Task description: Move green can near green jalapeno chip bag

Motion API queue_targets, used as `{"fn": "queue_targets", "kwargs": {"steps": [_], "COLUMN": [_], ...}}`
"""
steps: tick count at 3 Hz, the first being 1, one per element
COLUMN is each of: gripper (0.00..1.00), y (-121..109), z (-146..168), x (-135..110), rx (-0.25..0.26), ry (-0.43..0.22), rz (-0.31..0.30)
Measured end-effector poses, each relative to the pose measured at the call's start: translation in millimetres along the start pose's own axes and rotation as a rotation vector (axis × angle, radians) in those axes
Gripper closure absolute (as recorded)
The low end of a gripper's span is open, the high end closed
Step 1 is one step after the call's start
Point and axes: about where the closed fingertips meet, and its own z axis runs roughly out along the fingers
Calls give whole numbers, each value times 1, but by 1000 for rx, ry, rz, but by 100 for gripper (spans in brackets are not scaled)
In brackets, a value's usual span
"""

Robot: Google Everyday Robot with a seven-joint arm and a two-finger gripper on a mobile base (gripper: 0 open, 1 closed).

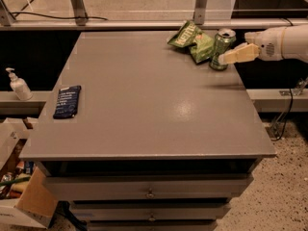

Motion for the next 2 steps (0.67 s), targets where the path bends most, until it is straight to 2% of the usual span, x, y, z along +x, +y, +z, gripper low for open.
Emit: {"fn": "queue_targets", "kwargs": {"steps": [1, 2], "gripper": [0, 0], "y": [15, 35], "z": [-33, -81], "x": [4, 22], "rx": [-8, -24], "ry": [-36, -72], "rz": [-20, -25]}}
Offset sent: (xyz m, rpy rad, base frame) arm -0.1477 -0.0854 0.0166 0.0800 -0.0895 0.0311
